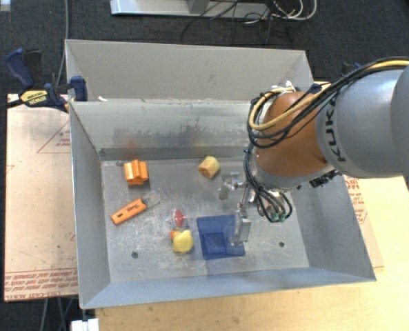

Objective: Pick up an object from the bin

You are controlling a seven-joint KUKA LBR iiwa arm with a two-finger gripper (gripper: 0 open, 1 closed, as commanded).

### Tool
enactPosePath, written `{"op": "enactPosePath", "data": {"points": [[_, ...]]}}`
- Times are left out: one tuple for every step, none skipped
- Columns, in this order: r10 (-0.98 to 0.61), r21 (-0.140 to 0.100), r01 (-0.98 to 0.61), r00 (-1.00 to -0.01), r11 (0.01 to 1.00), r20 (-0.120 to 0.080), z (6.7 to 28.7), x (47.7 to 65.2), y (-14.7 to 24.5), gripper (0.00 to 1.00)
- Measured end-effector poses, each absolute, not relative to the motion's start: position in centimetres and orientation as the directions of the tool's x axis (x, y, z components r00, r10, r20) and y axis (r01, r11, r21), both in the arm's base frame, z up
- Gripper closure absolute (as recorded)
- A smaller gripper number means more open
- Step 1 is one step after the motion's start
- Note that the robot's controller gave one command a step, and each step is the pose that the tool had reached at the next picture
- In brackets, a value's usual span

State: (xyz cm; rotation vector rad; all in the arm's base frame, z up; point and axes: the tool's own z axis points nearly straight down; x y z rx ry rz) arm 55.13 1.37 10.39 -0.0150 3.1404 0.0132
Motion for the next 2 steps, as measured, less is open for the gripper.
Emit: {"op": "enactPosePath", "data": {"points": [[0.099, 0.01, 0.099, -0.995, 0.995, -0.001, 6.9, 54.5, 0.9, 0.0], [0.279, 0.015, 0.279, -0.96, 0.96, 0.001, 7.3, 53.3, 14.3, 0.0]]}}
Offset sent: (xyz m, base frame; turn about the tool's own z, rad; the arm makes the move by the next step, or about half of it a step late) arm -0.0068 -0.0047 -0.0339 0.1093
